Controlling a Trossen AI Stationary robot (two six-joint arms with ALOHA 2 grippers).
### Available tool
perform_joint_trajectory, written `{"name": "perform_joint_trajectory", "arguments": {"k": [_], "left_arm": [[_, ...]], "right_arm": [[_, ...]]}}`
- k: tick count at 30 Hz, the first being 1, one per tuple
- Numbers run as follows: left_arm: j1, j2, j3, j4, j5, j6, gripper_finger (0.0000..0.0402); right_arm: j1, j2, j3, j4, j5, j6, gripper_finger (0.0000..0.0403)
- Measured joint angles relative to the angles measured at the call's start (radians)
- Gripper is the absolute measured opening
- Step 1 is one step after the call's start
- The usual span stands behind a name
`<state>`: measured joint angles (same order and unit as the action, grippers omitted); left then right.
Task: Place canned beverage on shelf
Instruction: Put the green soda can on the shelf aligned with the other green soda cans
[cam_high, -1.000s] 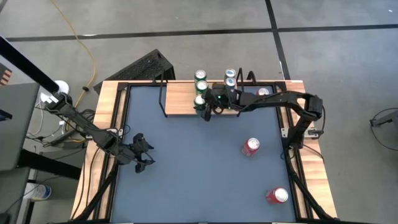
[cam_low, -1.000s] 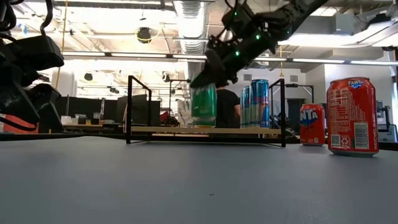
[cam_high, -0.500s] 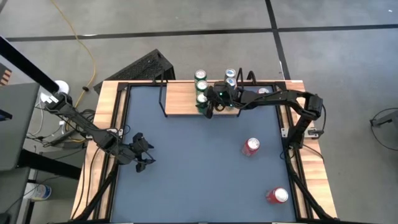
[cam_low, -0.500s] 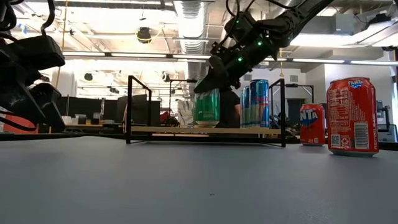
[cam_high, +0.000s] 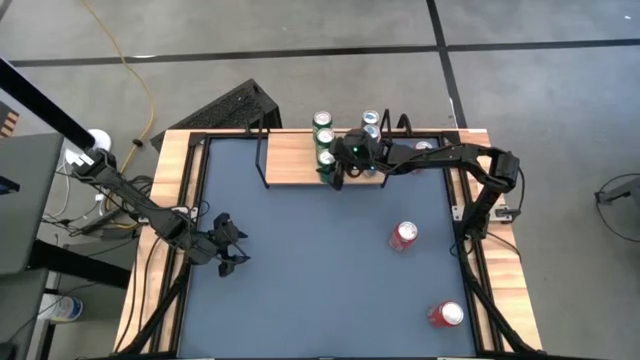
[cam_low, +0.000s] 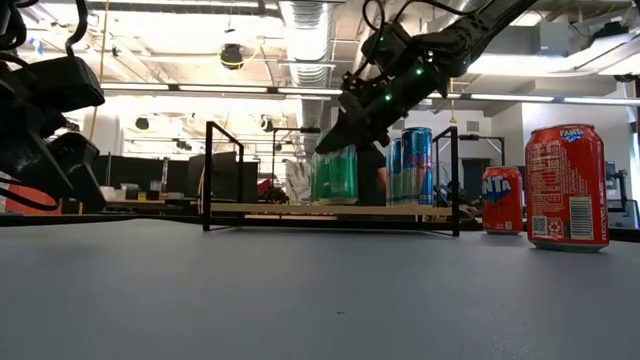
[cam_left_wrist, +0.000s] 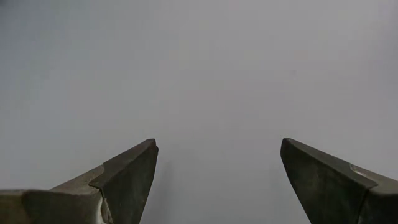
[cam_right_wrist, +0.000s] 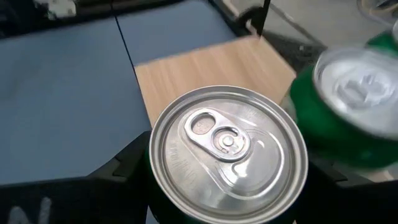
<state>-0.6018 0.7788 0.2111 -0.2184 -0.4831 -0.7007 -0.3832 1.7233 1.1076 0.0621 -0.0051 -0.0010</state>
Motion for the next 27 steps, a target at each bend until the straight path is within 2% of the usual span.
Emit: {"name": "perform_joint_trajectory", "arguments": {"k": [18,27], "left_arm": [[0.0,0.0,0.0,0.0,0.001,0.012,0.033],[0.0,0.0,0.0,0.0,0.003,0.008,0.033]], "right_arm": [[-0.006,0.001,0.0,0.046,0.004,-0.005,0.0264],[-0.005,0.0,0.002,0.045,0.01,0.001,0.038]]}}
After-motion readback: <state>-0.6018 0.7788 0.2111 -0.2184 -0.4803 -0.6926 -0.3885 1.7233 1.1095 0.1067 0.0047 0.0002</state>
